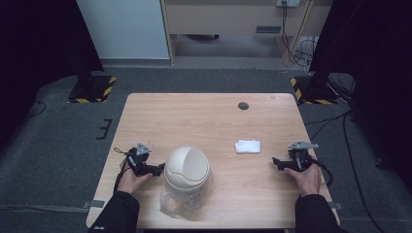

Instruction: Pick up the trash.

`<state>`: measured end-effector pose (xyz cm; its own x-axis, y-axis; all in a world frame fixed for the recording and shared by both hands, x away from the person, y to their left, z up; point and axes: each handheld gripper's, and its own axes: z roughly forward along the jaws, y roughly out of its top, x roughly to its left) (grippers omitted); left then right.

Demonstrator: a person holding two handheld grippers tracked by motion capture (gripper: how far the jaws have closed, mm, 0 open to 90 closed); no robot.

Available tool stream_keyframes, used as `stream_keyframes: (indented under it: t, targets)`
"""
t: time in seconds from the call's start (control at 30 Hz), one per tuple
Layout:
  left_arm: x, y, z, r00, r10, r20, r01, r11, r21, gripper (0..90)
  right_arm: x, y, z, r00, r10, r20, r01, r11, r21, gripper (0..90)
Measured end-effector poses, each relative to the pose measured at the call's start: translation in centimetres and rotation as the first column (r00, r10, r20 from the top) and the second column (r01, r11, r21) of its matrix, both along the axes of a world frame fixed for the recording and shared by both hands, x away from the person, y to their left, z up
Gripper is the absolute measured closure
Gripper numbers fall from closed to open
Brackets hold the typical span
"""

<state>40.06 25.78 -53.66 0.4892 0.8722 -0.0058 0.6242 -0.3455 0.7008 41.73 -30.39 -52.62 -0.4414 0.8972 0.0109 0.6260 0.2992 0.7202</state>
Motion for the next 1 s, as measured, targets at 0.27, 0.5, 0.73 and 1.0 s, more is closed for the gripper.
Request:
stream_keyframes:
  t: [0.27, 0.5, 0.73, 1.0]
  targets:
    - [0.0, -0.1, 0.0, 1.0, -0.008, -0.002, 0.008, 1.0, 0.004, 0.0, -0.3, 0.4, 2.2, 0.9947, 0.029, 0.099, -0.037, 0.996, 0.082, 21.6]
    - [0.0, -0.1, 0.0, 1.0, -0.008, -0.002, 0.008, 1.0, 0.004, 0.0, -0.8, 1.6, 4.8, 0.9825, 0.058, 0.177, -0.085, 0.9855, 0.147, 20.6]
    - [0.0, -0.1, 0.0, 1.0, -0.007, -0.002, 0.007, 1.0, 0.005, 0.0, -1.3, 2.0, 7.0, 0.9691, 0.052, 0.241, -0.1, 0.9768, 0.189, 20.4]
    - [0.0, -0.1, 0.0, 1.0, -0.007, -0.002, 0.007, 1.0, 0.005, 0.0, -1.9, 2.7, 9.8, 0.9465, 0.082, 0.312, -0.151, 0.9671, 0.205, 20.6]
